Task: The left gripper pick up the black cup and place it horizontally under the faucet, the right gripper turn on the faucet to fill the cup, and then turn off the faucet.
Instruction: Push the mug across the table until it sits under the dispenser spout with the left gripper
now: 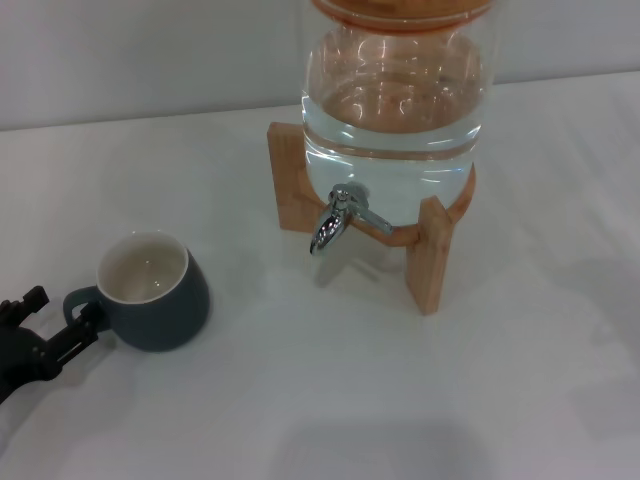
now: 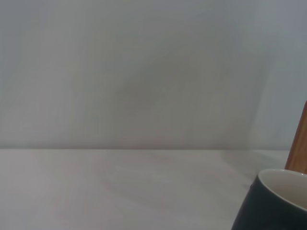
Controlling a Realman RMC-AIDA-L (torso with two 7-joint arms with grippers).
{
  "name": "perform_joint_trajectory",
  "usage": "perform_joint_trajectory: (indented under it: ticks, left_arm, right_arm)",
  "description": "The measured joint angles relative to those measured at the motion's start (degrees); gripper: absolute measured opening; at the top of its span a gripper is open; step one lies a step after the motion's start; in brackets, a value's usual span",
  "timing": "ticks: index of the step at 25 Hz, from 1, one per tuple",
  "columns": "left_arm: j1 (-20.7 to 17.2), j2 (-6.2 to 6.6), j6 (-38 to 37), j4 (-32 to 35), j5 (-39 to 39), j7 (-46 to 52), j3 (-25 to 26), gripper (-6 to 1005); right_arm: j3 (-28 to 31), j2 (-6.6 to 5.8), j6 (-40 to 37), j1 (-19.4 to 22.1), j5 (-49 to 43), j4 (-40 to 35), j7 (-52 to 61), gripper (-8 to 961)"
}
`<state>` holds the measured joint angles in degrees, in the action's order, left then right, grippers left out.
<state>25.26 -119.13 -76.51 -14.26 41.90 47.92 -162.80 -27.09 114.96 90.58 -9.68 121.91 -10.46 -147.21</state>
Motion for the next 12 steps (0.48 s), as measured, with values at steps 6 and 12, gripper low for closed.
perform_joint_trajectory:
  ticks: [6,12]
  left_arm:
    - [0.13,-0.04,1.72,1.31,1.73,-0.36,0.2,856]
    - [0.17,-0.15,2.19,1.35,2.21,-0.47,0.18,797]
  right_arm:
    - [0.17,0.0,-0.6,-0.44,0.0,0.0,-0.04,812]
    - [0.25,0.0,-1.8,-1.41,-0.01,0.0,-0.29,812]
